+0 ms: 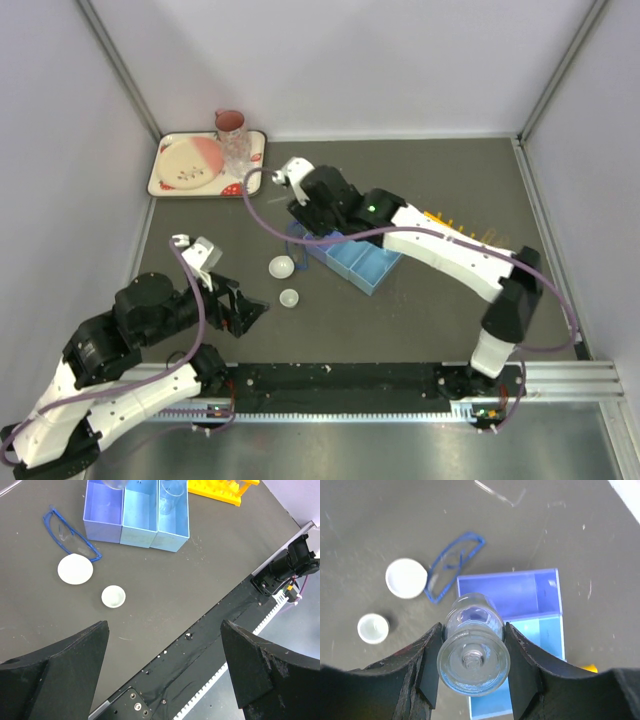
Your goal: Organize the chemistry lab equipment
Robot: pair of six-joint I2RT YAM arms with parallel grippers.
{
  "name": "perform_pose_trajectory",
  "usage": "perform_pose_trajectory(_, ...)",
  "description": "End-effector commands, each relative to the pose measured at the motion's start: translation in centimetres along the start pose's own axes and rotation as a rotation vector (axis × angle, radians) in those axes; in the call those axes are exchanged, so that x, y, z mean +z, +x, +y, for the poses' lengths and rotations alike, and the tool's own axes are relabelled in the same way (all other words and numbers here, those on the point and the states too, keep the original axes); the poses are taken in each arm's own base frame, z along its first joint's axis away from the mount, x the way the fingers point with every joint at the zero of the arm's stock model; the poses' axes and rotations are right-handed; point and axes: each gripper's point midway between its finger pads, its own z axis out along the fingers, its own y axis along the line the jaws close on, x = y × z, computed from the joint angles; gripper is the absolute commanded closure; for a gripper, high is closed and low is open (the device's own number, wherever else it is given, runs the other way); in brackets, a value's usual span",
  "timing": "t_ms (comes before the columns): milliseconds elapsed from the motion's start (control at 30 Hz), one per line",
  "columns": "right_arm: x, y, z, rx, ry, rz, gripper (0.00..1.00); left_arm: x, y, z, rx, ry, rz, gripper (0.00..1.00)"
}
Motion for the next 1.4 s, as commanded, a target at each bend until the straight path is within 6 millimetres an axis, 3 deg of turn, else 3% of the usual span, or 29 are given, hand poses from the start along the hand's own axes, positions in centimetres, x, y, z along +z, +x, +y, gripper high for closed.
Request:
perform_pose_trajectory(0, -4.4, 1.6, -2.9, 0.066, 0.080, -0.031, 0.70, -0.1, -0.7, -0.1, 0.003, 0.007, -0.032, 0.01)
perform_pose_trajectory(33, -6.0, 1.5, -3.9, 0.086, 0.092, -0.058, 0.70, 0.1, -0.5, -0.2, 0.003, 0.013, -0.030, 0.01)
perform_pose_trajectory(67, -5.9, 3.3, -4.1, 0.085, 0.096, -0.023, 0.70, 0.2, -0.5, -0.3, 0.003, 0.015, -0.029, 0.01)
perform_pose_trajectory(133, -7.4, 4.1, -5.3, 0.156, 0.104, -0.038, 0.70, 0.6, -0.2, -0.3, 0.003, 0.020, -0.021, 0.01)
perform_pose_trajectory(267, -8.0, 7.8, -6.2, 0.225, 0.106, 0.009, 0.70, 1.1, -0.4, -0.8, 0.003, 0.044, -0.026, 0.01)
perform_pose_trajectory(567, -7.0, 13.8, -6.3, 0.315, 0.126, 0.108, 0.70, 2.0, 0.0, -0.7, 0.008, 0.041, -0.013, 0.01)
perform_pose_trajectory(867, -4.5, 16.2, -5.8, 0.347, 0.106, 0.145, 0.71, 2.1, 0.2, -0.6, 0.009, 0.040, -0.012, 0.01)
perform_pose_trajectory(1367, 0.1, 18.4, -4.8, 0.364, 0.063, 0.194, 0.74, 1.9, 0.2, -0.6, 0.015, 0.037, -0.003, 0.01)
